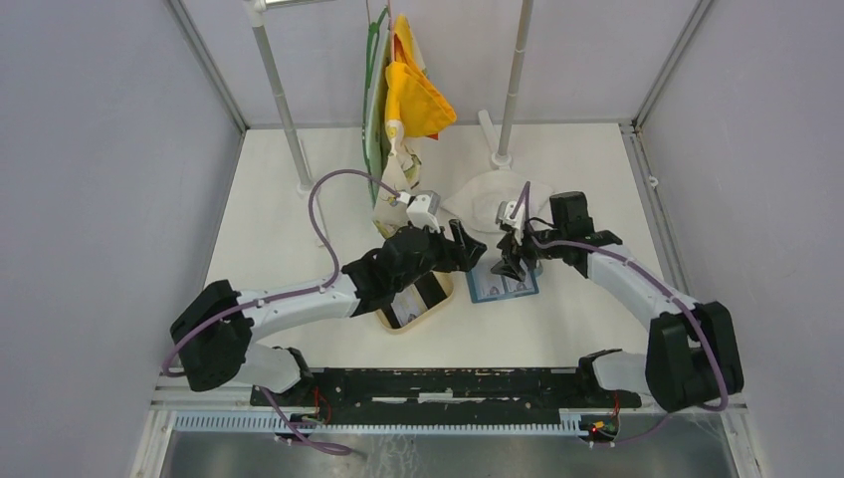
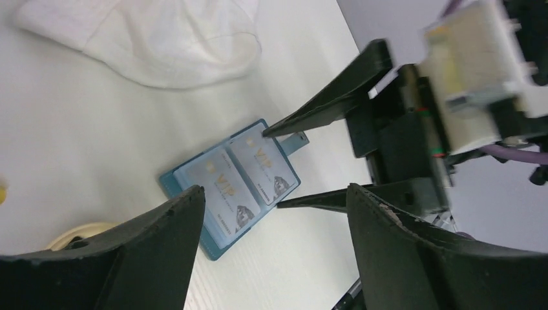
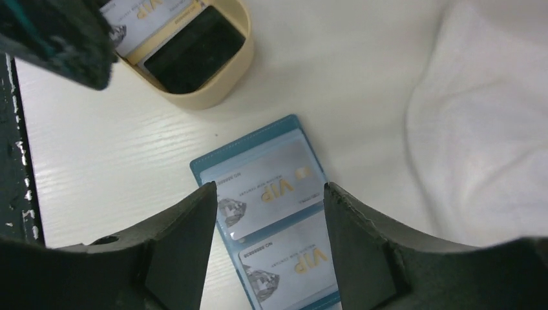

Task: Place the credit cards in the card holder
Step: Insert the credit card into the card holder.

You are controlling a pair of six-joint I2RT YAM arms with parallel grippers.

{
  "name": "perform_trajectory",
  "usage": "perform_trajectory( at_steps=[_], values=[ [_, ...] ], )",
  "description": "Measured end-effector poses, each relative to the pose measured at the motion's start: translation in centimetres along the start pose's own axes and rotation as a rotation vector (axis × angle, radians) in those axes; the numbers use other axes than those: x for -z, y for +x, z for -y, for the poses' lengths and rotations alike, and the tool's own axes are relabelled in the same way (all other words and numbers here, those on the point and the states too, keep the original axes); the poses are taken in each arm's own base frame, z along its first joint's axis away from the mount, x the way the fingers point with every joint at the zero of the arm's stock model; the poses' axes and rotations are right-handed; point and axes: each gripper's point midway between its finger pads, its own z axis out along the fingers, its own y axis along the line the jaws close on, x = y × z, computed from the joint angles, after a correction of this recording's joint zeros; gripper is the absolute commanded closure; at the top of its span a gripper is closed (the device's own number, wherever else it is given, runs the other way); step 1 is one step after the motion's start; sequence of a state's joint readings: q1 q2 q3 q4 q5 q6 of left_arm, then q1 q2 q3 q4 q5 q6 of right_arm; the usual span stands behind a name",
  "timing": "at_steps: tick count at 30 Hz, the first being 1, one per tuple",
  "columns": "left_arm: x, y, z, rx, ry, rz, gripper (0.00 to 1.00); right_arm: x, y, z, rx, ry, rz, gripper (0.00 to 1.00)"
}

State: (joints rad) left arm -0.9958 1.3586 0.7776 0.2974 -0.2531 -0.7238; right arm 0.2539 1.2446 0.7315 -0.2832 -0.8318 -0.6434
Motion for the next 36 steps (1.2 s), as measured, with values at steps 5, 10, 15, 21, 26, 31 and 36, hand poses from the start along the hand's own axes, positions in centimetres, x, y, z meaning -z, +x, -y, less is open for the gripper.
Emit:
perform_trajectory(
  at_steps=[5, 10, 15, 21, 26, 31, 36],
  values=[
    [-2.7, 2.0, -0.7, 0.04, 0.031, -0.097, 0.4, -1.4, 4.4, 0.0, -0.151, -0.027, -0.139, 0.66],
    [-4.0, 7.1, -2.6, 0.12, 0.017, -0.236, 0.51, -1.5, 7.2, 0.3, -0.235, 0.011, -0.244, 0.74],
    [-4.7, 10.7, -4.2, 0.155, -0.039, -0.322, 0.52, -1.8, 9.2, 0.2, -0.296, 0.019, -0.311, 0.78],
    [-5.6, 11.5, -3.9, 0.142, -0.088, -0.347, 0.49, -2.0, 9.6, 0.5, -0.328, 0.028, -0.329, 0.8],
    [-6.2, 11.8, -3.6, 0.128, -0.114, -0.355, 0.47, -2.2, 9.6, 0.6, -0.335, 0.03, -0.332, 0.82],
    [-6.5, 12.5, -4.5, 0.116, -0.159, -0.371, 0.44, -2.5, 9.7, 0.8, -0.343, 0.027, -0.335, 0.82],
    [-6.6, 12.3, -4.7, 0.11, -0.181, -0.365, 0.43, -2.8, 9.8, 0.5, -0.346, 0.015, -0.344, 0.83]
  ],
)
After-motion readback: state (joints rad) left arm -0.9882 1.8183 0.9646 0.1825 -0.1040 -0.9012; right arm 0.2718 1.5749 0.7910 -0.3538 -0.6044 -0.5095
